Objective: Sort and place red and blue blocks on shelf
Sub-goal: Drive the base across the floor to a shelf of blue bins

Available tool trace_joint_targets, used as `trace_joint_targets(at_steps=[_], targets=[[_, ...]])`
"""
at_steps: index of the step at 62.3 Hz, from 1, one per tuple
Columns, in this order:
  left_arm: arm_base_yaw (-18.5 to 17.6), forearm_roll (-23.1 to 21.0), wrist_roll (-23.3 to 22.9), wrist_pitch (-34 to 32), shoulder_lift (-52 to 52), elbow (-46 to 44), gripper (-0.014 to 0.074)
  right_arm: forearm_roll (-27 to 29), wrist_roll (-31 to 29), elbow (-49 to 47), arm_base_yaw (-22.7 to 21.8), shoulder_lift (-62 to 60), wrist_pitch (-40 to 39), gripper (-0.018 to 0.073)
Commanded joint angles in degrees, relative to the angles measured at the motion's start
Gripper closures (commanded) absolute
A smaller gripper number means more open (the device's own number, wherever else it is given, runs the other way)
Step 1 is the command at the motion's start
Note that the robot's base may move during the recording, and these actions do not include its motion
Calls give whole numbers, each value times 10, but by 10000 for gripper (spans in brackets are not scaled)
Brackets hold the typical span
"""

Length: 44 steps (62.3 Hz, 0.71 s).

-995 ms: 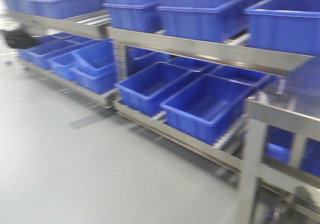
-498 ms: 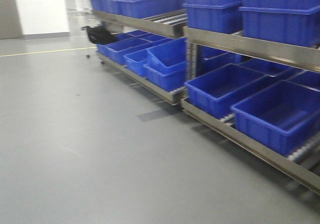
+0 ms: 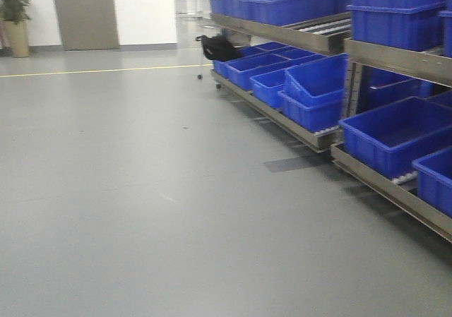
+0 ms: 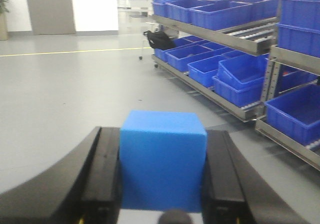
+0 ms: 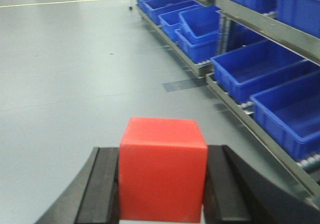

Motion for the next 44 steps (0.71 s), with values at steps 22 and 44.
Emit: trace_joint_targets(at_steps=[22, 44], targets=[[1, -7, -1, -42, 3, -17, 473, -9, 0, -16, -2, 4, -47, 507], [1, -7, -1, -42, 3, -17, 473, -9, 0, -16, -2, 4, -47, 507]])
